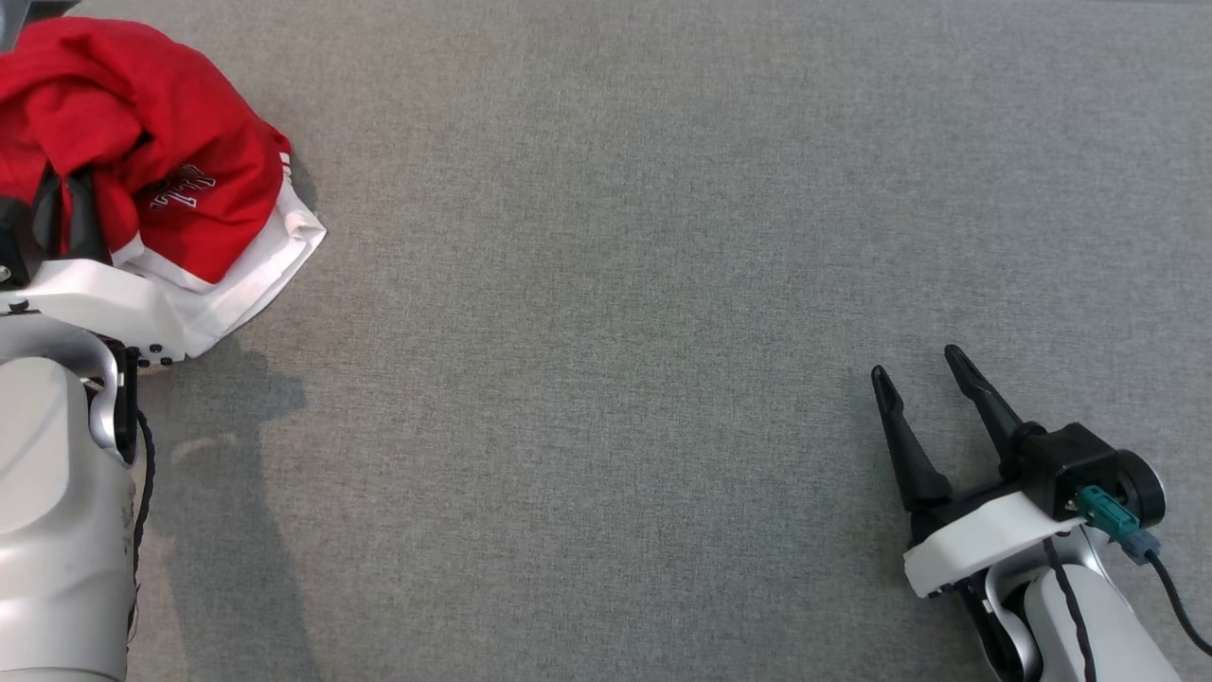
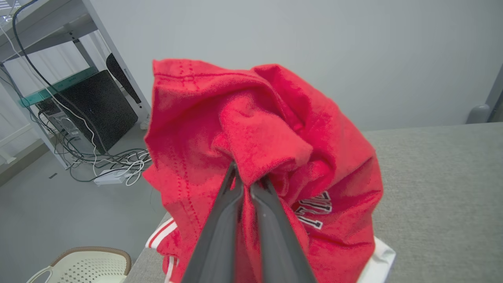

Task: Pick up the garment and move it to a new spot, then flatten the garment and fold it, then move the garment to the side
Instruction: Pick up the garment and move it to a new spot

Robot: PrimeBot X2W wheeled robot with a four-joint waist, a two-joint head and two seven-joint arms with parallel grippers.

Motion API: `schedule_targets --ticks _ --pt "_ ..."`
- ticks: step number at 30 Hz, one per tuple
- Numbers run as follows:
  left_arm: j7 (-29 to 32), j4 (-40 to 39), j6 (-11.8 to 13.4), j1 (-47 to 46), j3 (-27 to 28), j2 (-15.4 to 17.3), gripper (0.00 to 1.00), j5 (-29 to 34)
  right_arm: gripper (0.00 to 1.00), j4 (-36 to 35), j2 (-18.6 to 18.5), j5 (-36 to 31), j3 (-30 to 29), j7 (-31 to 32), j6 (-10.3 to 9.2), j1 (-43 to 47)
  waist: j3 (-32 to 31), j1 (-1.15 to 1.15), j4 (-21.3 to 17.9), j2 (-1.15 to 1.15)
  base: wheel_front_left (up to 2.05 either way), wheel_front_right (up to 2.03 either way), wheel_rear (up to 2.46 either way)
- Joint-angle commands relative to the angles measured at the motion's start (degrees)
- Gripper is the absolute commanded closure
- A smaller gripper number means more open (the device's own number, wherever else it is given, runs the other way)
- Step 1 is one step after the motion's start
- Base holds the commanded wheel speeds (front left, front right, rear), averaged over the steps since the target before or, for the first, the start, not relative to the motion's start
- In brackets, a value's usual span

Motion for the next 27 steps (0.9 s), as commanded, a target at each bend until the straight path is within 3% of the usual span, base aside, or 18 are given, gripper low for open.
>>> schedule_targets --ticks 1,9,15,22,27 --pt "-0.1 -1.8 0.1 0.6 -0.3 0.6 1.00 0.5 0.00 0.2 0.2 0.3 -0.3 -0.3 0.00 0.8 -1.2 0.00 -0.4 0.00 0.00 0.00 0.00" --pt "-0.1 -14.7 -2.6 1.1 -3.7 -0.6 1.00 1.8 0.00 0.8 2.2 1.1 -0.2 -0.3 0.01 1.9 -5.8 0.00 -2.8 0.00 0.00 0.00 0.00" --pt "-0.1 -20.9 -4.8 2.2 -8.6 -5.3 1.00 1.7 0.00 0.9 3.3 1.7 -0.2 -0.3 0.01 2.9 -8.5 0.00 -5.9 0.00 0.00 0.00 0.00" --pt "-0.1 -23.4 -6.6 3.6 -17.2 -10.4 1.00 -0.4 0.00 1.4 3.9 2.4 0.4 -0.3 0.01 4.2 -10.5 0.00 -9.8 0.00 0.00 0.00 0.00" --pt "-0.1 -26.3 -6.3 5.5 -26.9 -11.1 1.00 -6.7 0.00 1.6 4.1 2.9 1.0 -0.3 0.01 4.4 -11.1 0.00 -12.4 0.00 0.00 0.00 0.00"
